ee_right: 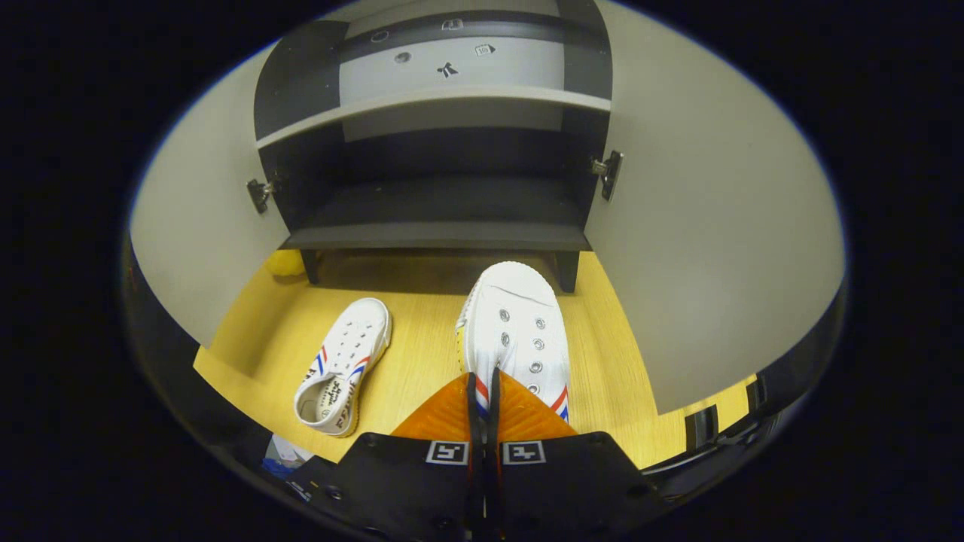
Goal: Grab one shoe with the right hand and put it into the shoe cabinet, grab the other shoe with the left hand and put it into the shoe cabinet; then close the right door with the right hand and the left door with the left hand.
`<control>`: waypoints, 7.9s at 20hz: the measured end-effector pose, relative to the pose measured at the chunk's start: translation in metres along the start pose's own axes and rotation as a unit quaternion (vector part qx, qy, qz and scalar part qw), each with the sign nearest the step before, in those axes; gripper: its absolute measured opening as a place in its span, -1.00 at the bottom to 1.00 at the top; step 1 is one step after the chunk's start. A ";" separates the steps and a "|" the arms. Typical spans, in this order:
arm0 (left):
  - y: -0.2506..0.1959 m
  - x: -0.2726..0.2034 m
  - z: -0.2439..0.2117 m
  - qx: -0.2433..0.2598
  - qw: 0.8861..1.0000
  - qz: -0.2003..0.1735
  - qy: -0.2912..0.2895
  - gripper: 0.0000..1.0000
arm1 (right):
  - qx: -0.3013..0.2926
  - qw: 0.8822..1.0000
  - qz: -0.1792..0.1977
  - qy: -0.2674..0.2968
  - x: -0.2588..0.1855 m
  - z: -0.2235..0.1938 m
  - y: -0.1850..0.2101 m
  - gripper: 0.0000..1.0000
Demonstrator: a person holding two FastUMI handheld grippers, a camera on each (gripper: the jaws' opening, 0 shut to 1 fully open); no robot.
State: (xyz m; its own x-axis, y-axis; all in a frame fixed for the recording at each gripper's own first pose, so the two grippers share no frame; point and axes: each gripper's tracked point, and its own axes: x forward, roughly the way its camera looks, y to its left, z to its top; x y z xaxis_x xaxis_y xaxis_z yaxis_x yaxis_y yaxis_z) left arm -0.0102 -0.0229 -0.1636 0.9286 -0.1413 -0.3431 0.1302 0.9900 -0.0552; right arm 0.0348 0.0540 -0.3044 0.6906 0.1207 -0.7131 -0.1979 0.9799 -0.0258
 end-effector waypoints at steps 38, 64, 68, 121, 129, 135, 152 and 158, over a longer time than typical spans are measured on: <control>0.030 0.059 0.105 -0.051 0.984 0.161 -0.066 0.89 | -0.019 0.972 0.039 -0.233 0.044 0.419 0.004 -0.96; 0.029 0.047 0.040 -0.039 0.976 0.214 0.015 0.89 | 0.003 0.966 0.072 -0.250 0.043 0.387 0.037 0.93; 0.028 0.067 0.019 -0.017 0.987 0.155 0.030 0.89 | 0.013 0.961 0.057 -0.271 -0.002 0.343 0.029 0.84; 0.025 0.174 -0.194 -0.025 0.946 -0.013 0.323 -0.96 | 0.154 0.928 -0.274 -0.198 -0.207 0.048 -0.244 0.94; 0.034 0.172 -0.175 -0.066 0.968 0.006 0.244 -0.96 | 0.137 0.931 -0.263 -0.212 -0.210 0.082 -0.280 0.99; 0.034 0.186 -0.150 -0.071 0.985 -0.004 0.160 -0.97 | 0.133 0.931 -0.258 -0.220 -0.212 0.095 -0.286 0.94; 0.038 0.186 -0.133 -0.062 0.998 0.014 0.001 -0.97 | 0.218 0.888 -0.329 -0.235 -0.257 0.063 -0.295 0.94; 0.038 0.186 -0.128 -0.041 0.999 0.019 -0.001 -0.98 | 0.220 0.875 -0.360 -0.239 -0.275 0.051 -0.288 0.93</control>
State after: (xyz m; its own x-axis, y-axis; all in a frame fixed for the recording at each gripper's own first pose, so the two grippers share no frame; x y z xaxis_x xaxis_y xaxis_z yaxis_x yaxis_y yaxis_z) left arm 0.1227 -0.0122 -0.3495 0.9333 -0.1044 -0.3437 0.0670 0.9907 -0.1188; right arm -0.0623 -0.2533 -0.0652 0.7596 -0.6023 -0.2454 0.6212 0.7836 -0.0002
